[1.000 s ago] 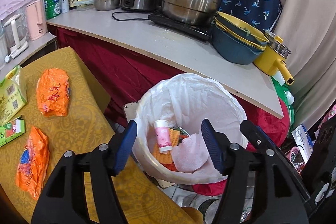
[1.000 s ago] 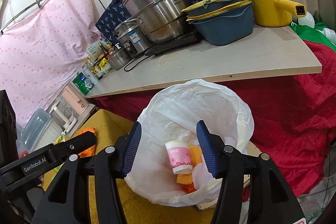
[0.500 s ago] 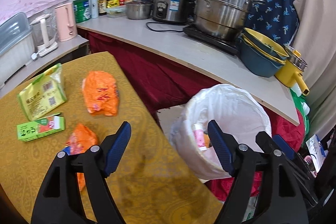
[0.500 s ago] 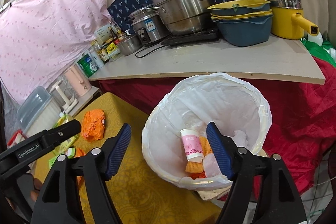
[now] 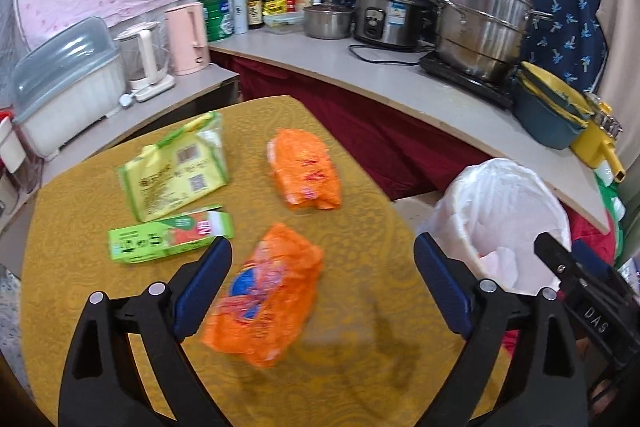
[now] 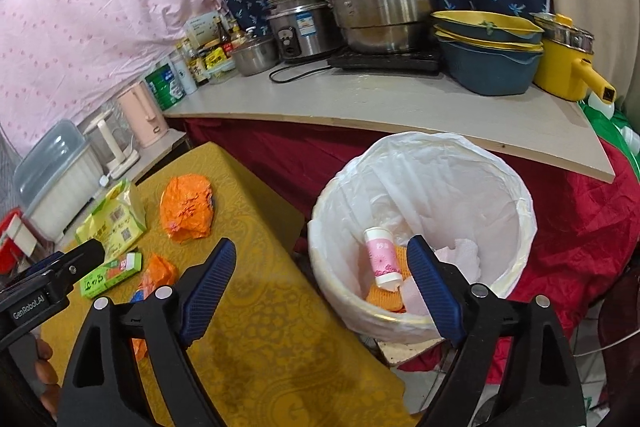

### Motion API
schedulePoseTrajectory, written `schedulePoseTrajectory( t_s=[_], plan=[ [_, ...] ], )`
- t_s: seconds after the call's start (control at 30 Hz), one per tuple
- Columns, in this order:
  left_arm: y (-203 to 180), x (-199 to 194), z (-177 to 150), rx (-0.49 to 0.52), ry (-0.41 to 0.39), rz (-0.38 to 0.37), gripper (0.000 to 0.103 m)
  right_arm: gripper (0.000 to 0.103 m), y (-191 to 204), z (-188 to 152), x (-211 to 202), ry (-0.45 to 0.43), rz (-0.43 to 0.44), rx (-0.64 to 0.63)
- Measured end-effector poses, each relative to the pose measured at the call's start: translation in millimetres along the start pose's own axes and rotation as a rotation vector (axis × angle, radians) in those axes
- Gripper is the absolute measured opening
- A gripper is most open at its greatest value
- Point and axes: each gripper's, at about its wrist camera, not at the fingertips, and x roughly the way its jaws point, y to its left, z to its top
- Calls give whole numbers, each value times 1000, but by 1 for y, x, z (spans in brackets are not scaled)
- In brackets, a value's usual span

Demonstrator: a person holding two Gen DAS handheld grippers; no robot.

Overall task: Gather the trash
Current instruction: 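Withdraw both open grippers from the bin back to the table, then grasp the orange snack bag with the right gripper while the left gripper grasps the yellow-green bread bag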

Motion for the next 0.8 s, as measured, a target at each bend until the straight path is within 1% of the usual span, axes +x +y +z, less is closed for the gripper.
schedulePoseTrajectory(
  t_s=[0.13,0.23,0.3,0.43,0.5,0.63,0.8],
  plan=[
    [31,-1,-4,-38,17,29,92,84,32,-6,6,37,18,-54],
    [52,-2,-7,-41,18,82,92,84,55,-13,10,62,43,-102],
    [68,-2,-9,-53,21,110,92,84,65,-15,12,69,58,-109],
    [92,-2,-11,-84,36,131,92,84,90,-19,18,89,99,-116],
    [105,0,-12,-89,40,155,92,84,100,-20,22,93,102,-130],
    [129,4,-11,-112,53,175,92,84,120,-20,35,115,116,-165],
    [156,14,-8,-142,65,212,92,84,142,-16,57,141,130,-176]
  ],
)
